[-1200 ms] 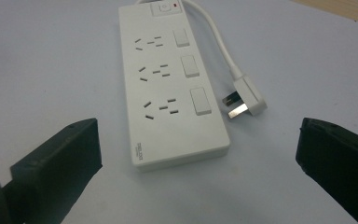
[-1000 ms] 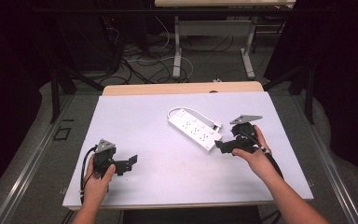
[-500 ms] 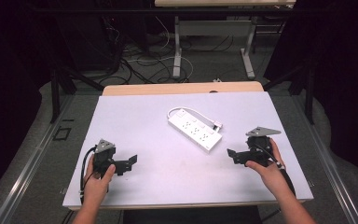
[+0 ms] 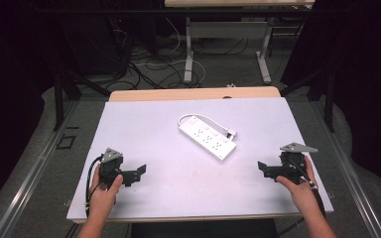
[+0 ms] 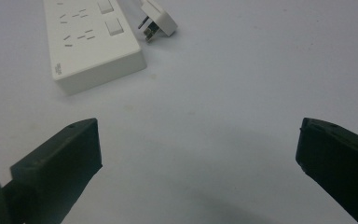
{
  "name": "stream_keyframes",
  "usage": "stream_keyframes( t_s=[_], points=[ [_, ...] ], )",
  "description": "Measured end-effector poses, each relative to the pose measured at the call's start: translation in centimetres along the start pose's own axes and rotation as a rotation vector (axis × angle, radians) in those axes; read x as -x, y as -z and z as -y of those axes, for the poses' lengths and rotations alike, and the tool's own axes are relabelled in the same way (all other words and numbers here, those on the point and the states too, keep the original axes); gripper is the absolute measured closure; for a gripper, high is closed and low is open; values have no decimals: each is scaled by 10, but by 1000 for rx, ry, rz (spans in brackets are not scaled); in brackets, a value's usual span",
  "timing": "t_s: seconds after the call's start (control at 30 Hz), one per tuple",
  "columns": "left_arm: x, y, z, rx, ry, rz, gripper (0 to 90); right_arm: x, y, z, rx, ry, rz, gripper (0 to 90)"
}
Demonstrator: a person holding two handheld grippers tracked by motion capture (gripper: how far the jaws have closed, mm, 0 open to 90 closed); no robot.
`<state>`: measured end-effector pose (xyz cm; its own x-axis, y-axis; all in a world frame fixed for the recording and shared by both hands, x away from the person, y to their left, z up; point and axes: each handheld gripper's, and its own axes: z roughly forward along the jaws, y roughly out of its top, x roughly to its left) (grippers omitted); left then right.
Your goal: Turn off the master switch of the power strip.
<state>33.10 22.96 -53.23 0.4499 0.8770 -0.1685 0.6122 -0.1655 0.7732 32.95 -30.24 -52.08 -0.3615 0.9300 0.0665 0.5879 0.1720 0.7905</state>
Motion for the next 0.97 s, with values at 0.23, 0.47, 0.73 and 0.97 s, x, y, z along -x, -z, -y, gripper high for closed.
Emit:
stream_keyframes(
  t_s=[0.23,0.47,0.73,0.97],
  points=[
    [1,-2,1,18,1,-9,15,7,-5,13,-2,4,2,0],
    [1,-2,1,16,-7,-13,15,11,-7,23,15,-2,15,0],
    [0,-1,0,-6,-12,-3,15,17,-13,32,16,-42,21,1],
    [-1,-1,-1,-8,-11,-6,15,16,-14,34,18,-45,24,3]
  ],
)
